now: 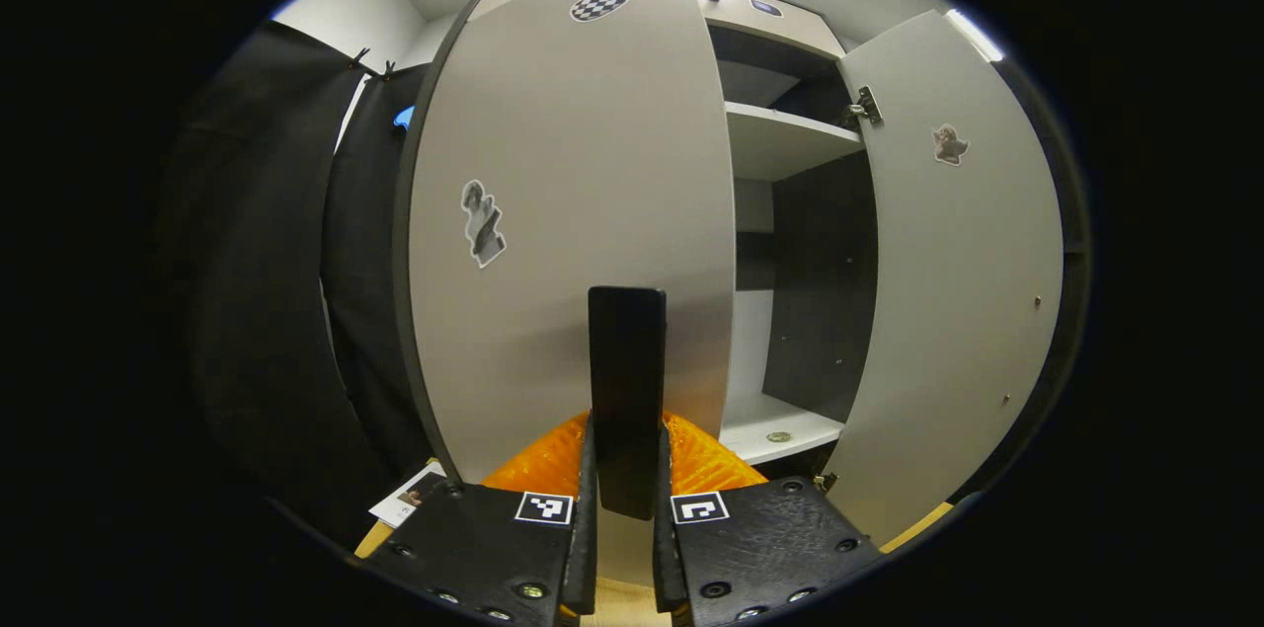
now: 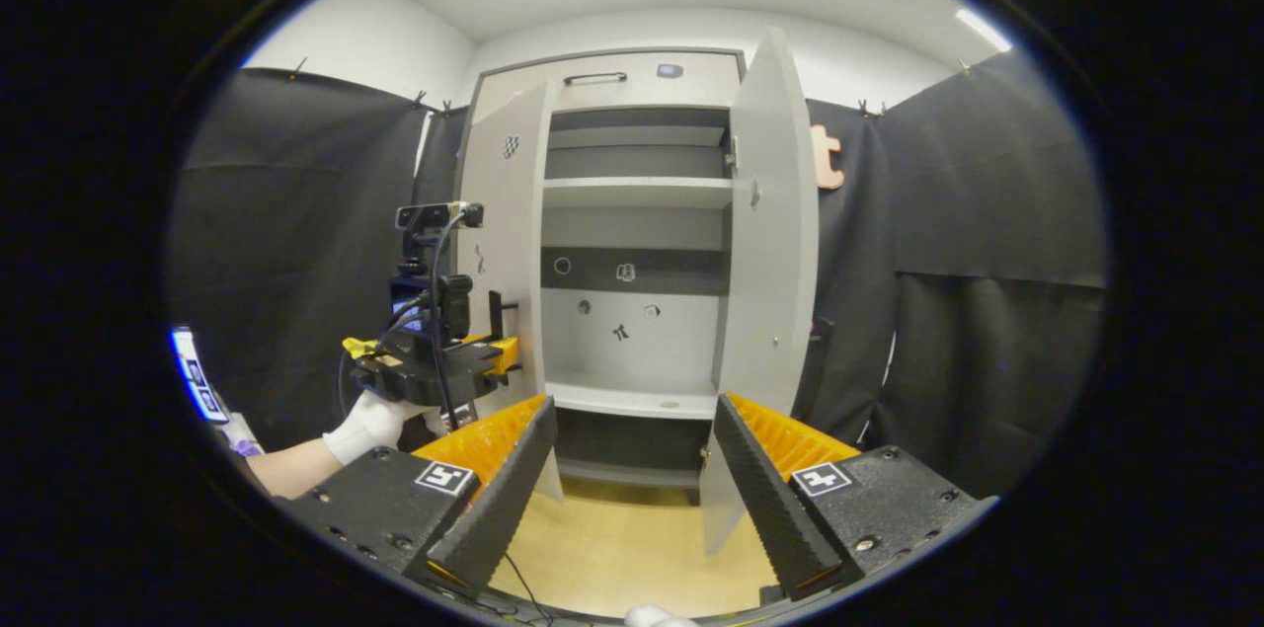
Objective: Open the right door of the double-door shoe cabinet with the right hand, and open the left door with the left hand.
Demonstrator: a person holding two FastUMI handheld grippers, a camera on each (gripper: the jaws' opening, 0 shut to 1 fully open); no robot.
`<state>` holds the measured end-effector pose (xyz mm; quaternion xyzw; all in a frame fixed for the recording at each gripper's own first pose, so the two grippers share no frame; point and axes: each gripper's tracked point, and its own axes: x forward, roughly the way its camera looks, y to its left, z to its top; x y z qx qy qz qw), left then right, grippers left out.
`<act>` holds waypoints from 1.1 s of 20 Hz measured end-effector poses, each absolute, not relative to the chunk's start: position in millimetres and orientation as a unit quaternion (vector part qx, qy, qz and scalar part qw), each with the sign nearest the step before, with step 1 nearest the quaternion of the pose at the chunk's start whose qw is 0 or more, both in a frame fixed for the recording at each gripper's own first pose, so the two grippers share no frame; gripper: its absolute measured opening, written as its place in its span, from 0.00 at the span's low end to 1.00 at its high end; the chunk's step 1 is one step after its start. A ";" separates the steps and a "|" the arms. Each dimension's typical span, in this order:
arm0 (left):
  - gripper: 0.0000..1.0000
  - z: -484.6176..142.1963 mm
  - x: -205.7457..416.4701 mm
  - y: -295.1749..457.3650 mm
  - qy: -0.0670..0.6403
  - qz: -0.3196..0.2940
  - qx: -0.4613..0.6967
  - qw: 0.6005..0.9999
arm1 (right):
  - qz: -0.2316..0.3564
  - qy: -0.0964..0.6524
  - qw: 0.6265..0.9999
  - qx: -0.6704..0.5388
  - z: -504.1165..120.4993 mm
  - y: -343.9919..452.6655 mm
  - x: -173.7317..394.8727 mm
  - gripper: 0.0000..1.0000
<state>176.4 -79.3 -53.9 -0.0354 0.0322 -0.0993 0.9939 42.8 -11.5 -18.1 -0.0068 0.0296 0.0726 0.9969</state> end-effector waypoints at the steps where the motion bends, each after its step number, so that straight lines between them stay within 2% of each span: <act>1: 0.22 -53.2 173.0 -76.6 0.031 -0.100 -0.033 0.994 | 0.078 0.029 0.996 -0.008 -19.0 -12.5 47.2 1.00; 2: 0.22 -54.2 170.1 -73.7 0.032 -0.102 -0.033 0.994 | 0.082 0.028 0.996 -0.008 -19.4 -14.6 49.1 1.00; 3: 0.16 -53.3 166.3 -70.2 0.032 -0.105 -0.037 0.993 | 0.086 0.029 0.996 -0.008 -18.9 -16.9 52.6 1.00; 12: 0.15 -56.4 131.2 -23.6 0.019 -0.085 -0.015 0.996 | 0.113 0.028 0.993 -0.016 -18.6 -18.6 93.7 1.00; 13: 0.09 -56.6 134.7 -21.6 0.017 -0.086 -0.011 0.996 | 0.117 0.027 0.993 -0.016 -20.6 -15.7 97.8 1.00; 19: 0.08 -61.7 124.3 19.1 0.012 -0.054 -0.003 0.998 | 0.136 0.030 0.990 -0.019 -24.8 -11.9 119.4 1.00; 20: 0.02 -60.7 121.8 29.9 0.011 -0.046 -0.001 0.999 | 0.137 0.031 0.990 -0.019 -25.1 -13.2 123.7 1.00; 22: 0.01 -61.5 117.8 53.5 0.011 -0.022 0.006 1.000 | 0.140 0.031 0.989 -0.018 -27.4 -18.7 129.1 1.00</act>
